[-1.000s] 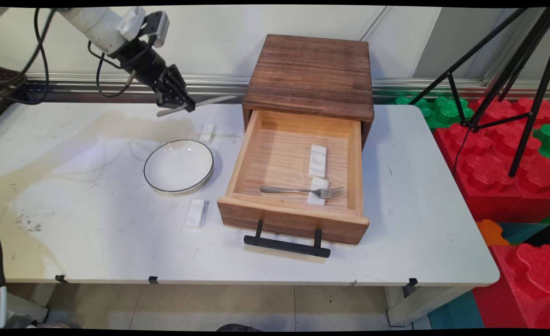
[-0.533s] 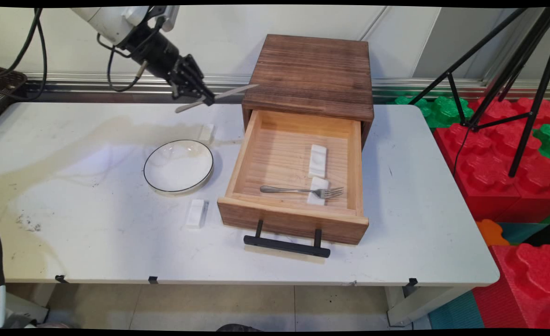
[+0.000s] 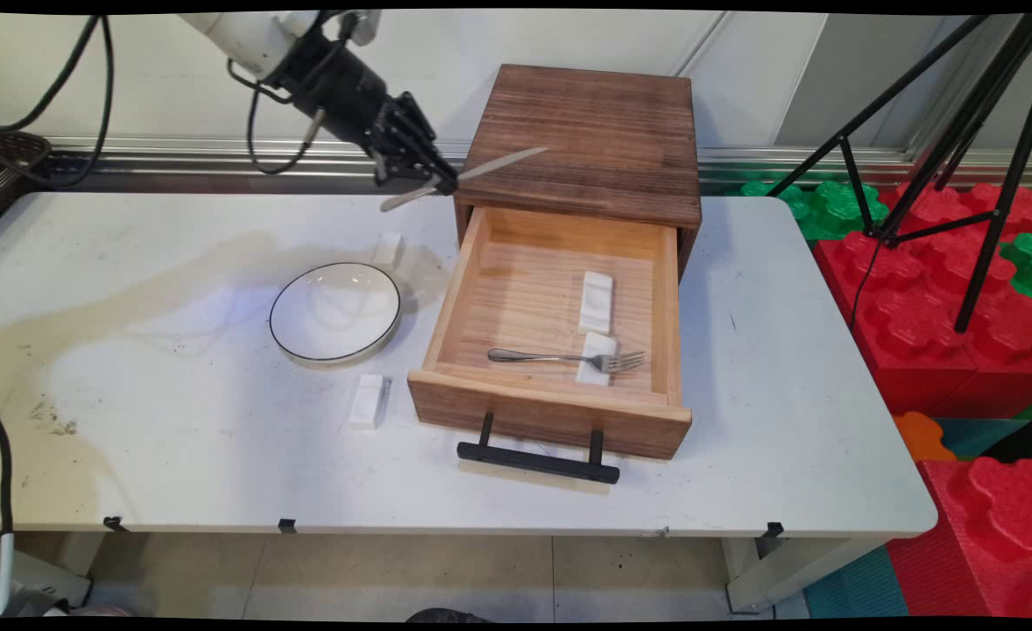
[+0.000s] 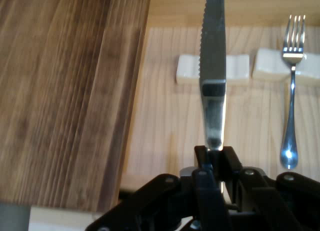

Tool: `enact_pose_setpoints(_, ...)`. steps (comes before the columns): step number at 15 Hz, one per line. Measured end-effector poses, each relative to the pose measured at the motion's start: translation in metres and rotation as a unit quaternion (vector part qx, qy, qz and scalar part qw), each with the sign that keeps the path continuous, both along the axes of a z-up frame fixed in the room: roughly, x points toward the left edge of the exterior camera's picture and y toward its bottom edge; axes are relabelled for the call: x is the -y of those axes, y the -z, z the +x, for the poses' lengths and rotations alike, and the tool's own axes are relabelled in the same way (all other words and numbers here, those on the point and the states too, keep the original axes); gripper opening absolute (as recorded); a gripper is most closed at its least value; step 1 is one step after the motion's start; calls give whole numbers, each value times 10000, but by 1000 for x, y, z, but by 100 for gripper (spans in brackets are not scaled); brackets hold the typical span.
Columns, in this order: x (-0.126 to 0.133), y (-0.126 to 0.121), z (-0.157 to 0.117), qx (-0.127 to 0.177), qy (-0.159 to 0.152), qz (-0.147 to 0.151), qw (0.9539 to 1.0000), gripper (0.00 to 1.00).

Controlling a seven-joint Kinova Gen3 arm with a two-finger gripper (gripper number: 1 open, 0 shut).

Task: Place the picked object into the drawer

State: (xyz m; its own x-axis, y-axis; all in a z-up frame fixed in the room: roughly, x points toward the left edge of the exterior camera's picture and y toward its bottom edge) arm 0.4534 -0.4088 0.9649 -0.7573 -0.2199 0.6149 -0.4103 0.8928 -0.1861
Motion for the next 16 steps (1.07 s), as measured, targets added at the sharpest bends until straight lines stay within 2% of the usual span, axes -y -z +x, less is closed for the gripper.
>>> enact_pose_setpoints(8, 19, 8, -63, -9, 112, -142, 9998, 0)
enact_pose_setpoints(11, 33, 19, -92, 21, 89, -129, 9999, 0)
enact_pose_setpoints(16, 51, 41, -125, 111, 69, -24, 9999, 0)
